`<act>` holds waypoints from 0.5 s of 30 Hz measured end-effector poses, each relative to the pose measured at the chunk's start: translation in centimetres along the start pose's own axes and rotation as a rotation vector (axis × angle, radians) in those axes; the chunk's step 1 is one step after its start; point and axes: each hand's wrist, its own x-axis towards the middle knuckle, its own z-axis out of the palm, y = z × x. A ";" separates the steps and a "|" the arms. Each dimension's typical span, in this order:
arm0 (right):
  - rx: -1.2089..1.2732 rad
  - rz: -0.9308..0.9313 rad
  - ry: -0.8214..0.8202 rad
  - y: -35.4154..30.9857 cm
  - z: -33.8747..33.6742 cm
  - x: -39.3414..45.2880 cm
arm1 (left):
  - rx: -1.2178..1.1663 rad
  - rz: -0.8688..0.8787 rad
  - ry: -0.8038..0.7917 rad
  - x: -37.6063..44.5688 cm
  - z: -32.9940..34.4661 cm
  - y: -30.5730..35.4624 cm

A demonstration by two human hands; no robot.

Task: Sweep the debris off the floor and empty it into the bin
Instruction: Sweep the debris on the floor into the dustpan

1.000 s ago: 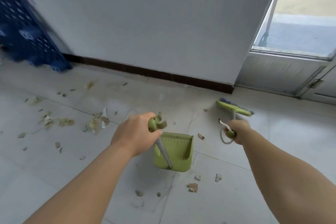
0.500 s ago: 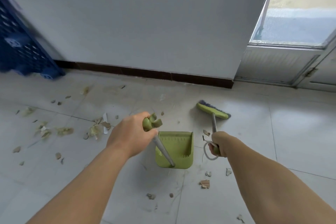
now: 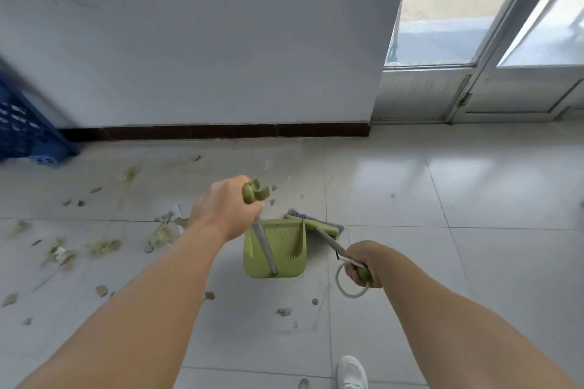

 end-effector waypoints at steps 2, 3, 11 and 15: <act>-0.058 -0.034 0.036 0.0 -0.6 -1.2 | -0.002 0.009 -0.003 0.0 -0.4 -0.2; -0.091 -0.049 0.064 -0.1 -0.8 -1.8 | -0.003 0.015 0.010 0.2 -0.8 -0.2; -0.039 -0.107 0.189 0.4 -3.8 -1.3 | -0.005 0.093 0.051 2.8 -2.6 1.4; 0.073 -0.135 0.278 0.2 -6.1 -1.0 | 0.000 0.129 0.008 3.7 -2.0 2.0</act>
